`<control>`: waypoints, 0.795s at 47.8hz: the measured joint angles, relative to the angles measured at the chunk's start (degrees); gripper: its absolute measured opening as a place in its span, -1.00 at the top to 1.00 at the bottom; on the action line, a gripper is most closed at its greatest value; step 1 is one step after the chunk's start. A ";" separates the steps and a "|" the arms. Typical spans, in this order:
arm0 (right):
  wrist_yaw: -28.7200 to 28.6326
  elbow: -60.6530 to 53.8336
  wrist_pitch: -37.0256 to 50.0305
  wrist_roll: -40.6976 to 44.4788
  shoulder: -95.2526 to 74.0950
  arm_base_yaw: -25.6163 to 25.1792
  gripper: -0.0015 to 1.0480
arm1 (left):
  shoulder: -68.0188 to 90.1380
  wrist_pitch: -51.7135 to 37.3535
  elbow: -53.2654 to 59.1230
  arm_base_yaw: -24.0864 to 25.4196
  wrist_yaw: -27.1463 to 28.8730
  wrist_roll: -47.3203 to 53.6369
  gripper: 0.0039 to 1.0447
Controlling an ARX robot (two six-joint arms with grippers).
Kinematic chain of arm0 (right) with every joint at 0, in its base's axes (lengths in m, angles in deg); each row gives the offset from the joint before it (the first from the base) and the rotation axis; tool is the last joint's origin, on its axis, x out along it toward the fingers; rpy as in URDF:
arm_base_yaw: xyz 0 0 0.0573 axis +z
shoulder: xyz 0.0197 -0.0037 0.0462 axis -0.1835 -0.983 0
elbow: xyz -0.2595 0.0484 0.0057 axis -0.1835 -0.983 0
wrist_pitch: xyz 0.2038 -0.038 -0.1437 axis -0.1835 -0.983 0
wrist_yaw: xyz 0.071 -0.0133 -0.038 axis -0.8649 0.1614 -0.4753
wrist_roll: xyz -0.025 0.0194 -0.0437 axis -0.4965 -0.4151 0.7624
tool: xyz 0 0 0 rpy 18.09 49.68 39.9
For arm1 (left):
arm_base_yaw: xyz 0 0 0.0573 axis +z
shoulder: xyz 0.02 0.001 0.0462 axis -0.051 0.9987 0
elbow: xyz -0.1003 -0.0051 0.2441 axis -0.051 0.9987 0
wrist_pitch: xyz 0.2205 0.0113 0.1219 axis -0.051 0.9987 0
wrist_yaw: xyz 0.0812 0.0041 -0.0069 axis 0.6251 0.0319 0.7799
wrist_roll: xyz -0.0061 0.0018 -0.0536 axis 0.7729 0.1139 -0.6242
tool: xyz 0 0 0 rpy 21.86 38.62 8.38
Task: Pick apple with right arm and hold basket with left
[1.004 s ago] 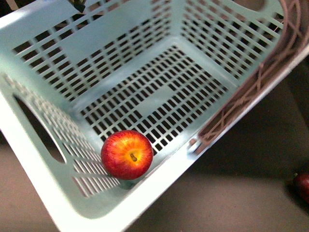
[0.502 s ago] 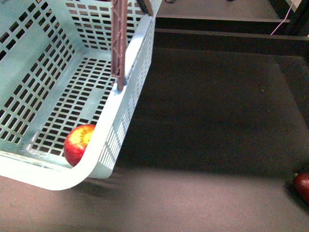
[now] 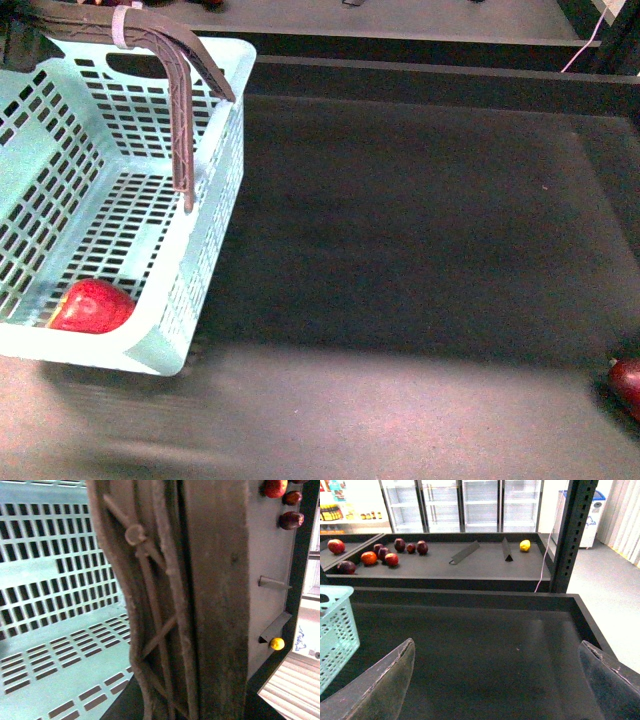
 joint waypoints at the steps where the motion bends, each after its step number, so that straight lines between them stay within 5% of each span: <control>1: 0.00 0.00 0.00 0.00 0.00 0.00 -0.83 | 0.55 -0.17 -0.15 0.04 0.02 -0.28 0.69; 19: 0.07 0.00 0.00 0.02 0.00 0.00 -0.83 | 4.46 -1.09 -0.72 -0.26 2.21 -3.56 0.69; 38: 0.02 0.00 0.00 0.02 0.00 0.00 -0.83 | -3.08 3.78 0.42 -1.60 4.46 -3.69 -0.65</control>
